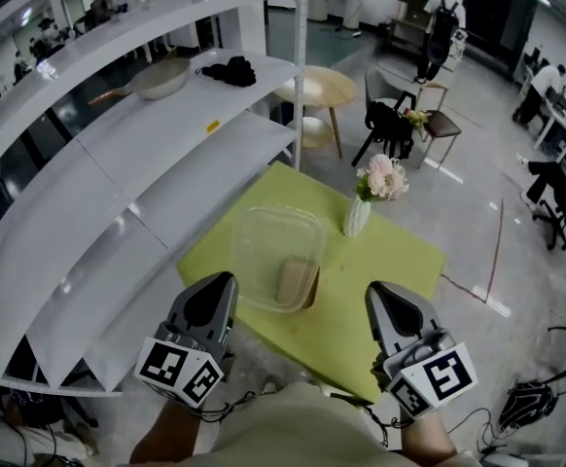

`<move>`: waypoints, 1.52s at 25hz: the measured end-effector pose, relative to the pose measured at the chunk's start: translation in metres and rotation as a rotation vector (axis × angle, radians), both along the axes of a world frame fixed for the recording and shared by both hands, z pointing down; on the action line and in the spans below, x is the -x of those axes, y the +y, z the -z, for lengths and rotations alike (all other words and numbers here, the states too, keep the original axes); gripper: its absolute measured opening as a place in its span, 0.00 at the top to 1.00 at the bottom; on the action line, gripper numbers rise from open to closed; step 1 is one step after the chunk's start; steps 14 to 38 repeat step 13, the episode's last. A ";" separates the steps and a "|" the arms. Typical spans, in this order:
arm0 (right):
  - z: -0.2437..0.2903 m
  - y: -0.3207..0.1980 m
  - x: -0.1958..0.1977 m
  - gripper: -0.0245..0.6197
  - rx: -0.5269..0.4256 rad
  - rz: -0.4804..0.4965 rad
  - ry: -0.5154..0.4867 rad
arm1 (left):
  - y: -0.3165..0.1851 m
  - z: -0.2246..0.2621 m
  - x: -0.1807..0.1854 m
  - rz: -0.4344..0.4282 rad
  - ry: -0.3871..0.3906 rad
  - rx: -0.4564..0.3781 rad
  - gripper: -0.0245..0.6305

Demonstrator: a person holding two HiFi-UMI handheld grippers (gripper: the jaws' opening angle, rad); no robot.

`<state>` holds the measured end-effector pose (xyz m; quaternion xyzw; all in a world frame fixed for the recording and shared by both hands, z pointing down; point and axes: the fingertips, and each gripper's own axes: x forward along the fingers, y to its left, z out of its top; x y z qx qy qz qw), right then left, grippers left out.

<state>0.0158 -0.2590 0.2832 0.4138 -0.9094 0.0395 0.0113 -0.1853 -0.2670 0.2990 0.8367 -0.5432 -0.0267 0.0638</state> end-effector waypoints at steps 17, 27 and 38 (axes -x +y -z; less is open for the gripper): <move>0.013 0.002 0.004 0.95 -0.056 0.035 0.007 | 0.001 0.001 0.004 0.024 0.010 0.004 0.93; 0.013 0.002 0.004 0.95 -0.056 0.035 0.007 | 0.001 0.001 0.004 0.024 0.010 0.004 0.93; 0.013 0.002 0.004 0.95 -0.056 0.035 0.007 | 0.001 0.001 0.004 0.024 0.010 0.004 0.93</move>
